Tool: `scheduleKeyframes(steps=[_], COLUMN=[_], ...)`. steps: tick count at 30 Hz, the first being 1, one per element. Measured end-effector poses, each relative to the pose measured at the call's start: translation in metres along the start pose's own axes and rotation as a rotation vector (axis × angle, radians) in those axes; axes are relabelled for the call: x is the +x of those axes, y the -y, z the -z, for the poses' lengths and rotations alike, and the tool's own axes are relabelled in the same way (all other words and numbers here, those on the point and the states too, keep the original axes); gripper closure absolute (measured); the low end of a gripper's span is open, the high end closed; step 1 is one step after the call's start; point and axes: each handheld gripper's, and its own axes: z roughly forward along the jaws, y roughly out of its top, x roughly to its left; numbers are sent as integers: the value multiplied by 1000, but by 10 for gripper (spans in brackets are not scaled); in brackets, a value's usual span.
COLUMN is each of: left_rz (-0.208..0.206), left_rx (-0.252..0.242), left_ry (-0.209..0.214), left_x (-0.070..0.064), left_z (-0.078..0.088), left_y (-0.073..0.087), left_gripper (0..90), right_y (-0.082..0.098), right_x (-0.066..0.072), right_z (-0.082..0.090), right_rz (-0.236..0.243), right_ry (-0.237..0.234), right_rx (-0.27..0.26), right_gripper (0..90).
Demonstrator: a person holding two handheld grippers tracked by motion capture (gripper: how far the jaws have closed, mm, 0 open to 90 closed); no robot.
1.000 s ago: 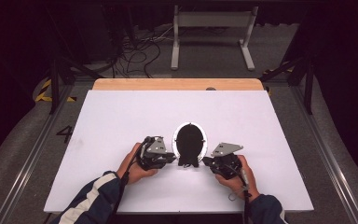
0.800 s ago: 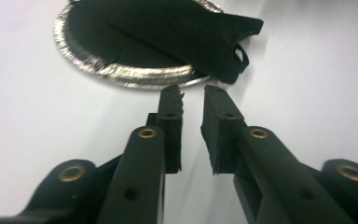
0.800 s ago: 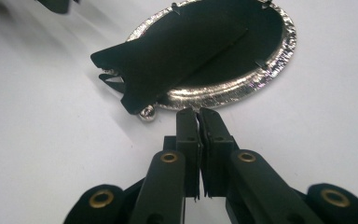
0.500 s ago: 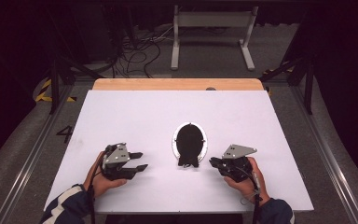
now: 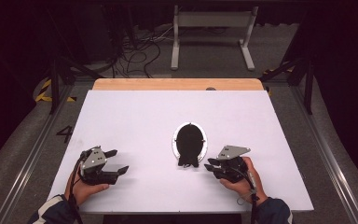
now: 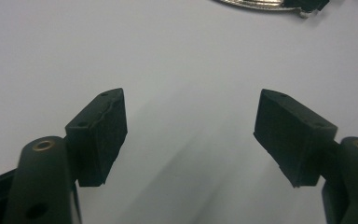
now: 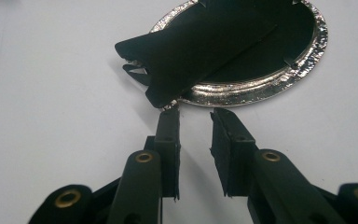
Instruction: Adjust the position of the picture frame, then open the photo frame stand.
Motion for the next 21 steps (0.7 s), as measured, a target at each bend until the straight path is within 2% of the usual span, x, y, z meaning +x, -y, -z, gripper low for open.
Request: scheduleKeyframes(steps=[4,11,16,21], left_rz=[-4,-17,-32,-33], left_rx=[43,39,54,58], left_ry=[-8,-12,-3,-5], left_x=[1,1,-1,-1], left_z=[-6,-8,-11,-12], left_y=[1,-1,-3,-3], left_gripper=[221,211,211,207], right_y=[0,1,1,3], right_x=[-1,0,2,3], right_z=[-3,-4,-3,-8], right_rz=[-6,-3,-6,7], right_ry=[-4,-11,-15,-30], right_rx=[10,23,11,40], right_gripper=[701,693,735,751])
